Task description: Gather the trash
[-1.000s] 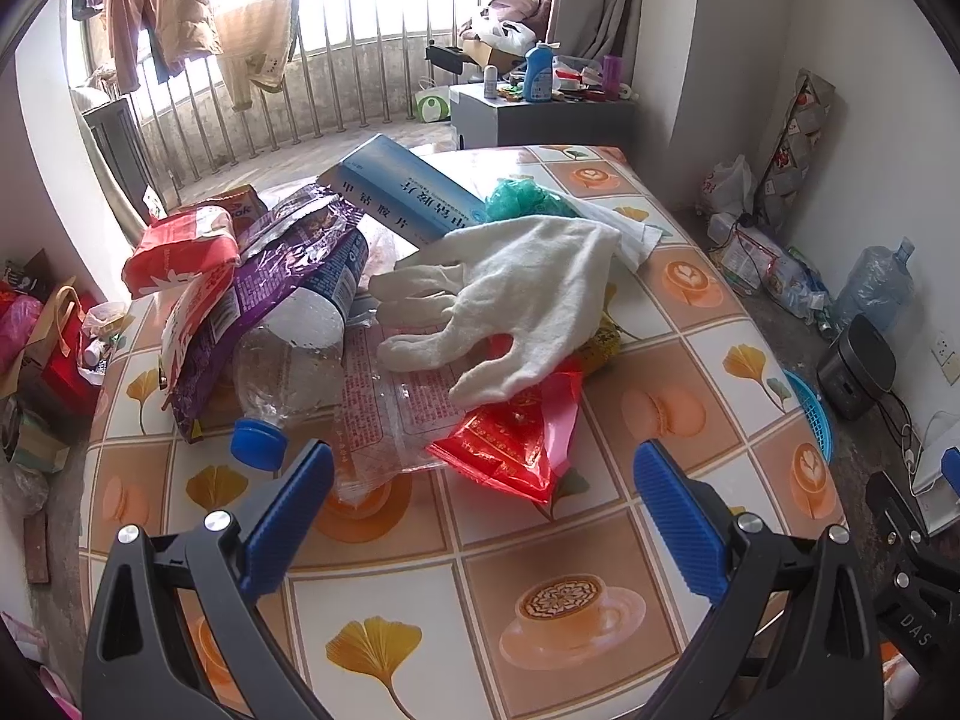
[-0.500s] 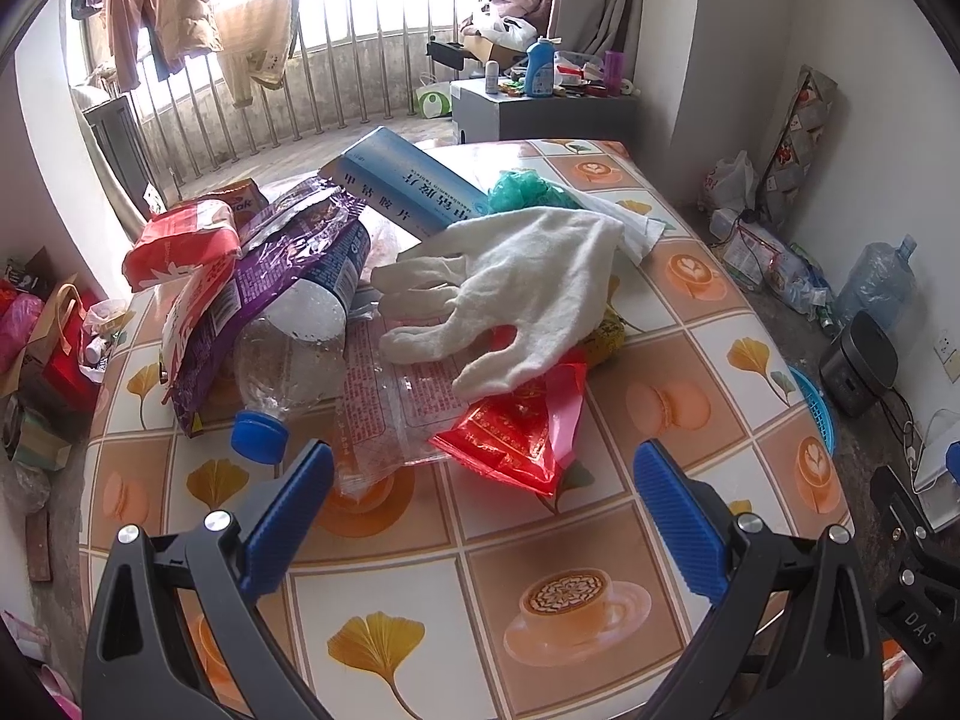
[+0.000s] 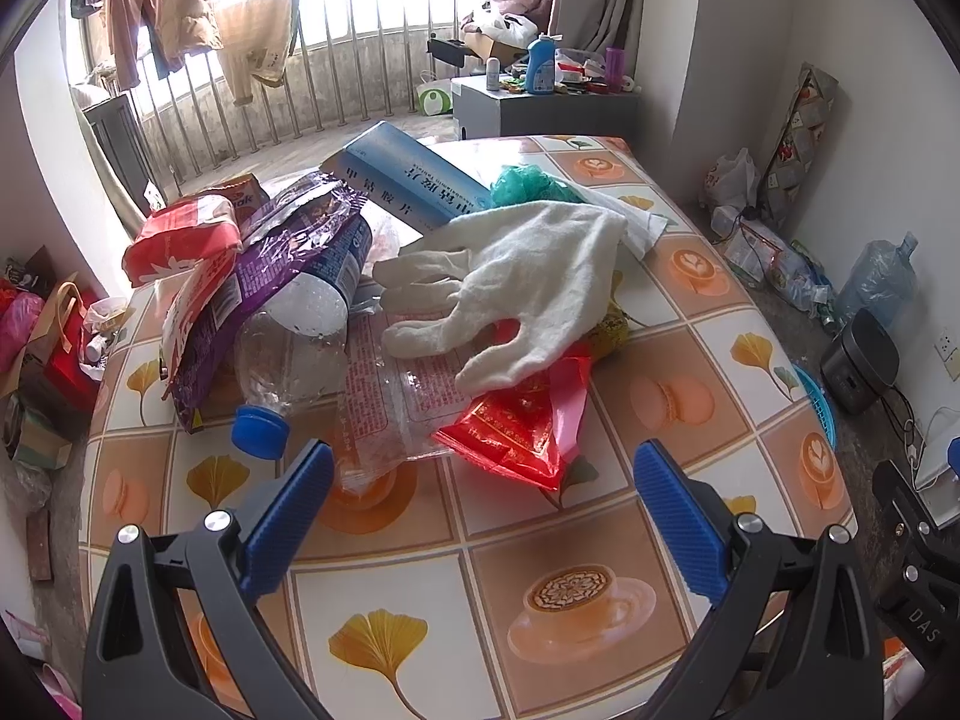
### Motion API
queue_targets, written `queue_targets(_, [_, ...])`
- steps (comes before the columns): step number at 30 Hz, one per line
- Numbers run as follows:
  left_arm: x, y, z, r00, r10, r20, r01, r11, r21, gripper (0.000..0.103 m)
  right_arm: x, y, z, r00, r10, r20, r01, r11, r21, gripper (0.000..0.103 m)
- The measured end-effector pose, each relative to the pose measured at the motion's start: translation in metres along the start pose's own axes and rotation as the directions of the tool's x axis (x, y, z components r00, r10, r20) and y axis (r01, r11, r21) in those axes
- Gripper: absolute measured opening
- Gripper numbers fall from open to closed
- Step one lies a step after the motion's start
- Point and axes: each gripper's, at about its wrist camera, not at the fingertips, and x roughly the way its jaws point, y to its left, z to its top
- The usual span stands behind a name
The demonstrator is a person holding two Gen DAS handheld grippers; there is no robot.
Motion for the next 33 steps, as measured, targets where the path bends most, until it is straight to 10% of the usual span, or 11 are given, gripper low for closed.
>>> queue_targets(21, [-0.022,0.1,0.021,0.984,0.111,0.141,-0.095,0.989,-0.118,0.097,-0.008,0.05,0.044,0.964,0.225,0.141,-0.231,0.972,0.031,0.095])
queue_targets(26, [-0.03,0.139,0.025,0.966,0.065,0.252,-0.041,0.994,-0.1,0.097,-0.013,0.083,0.071,0.891,0.406,0.201,-0.42,0.907,0.031,0.09])
queue_targets(33, [-0.029,0.16,0.033,0.932,0.007,0.364,0.027,0.996,-0.089,0.094,0.006,0.144,0.102,0.721,0.686,0.095,-0.692,0.717,0.079,0.073])
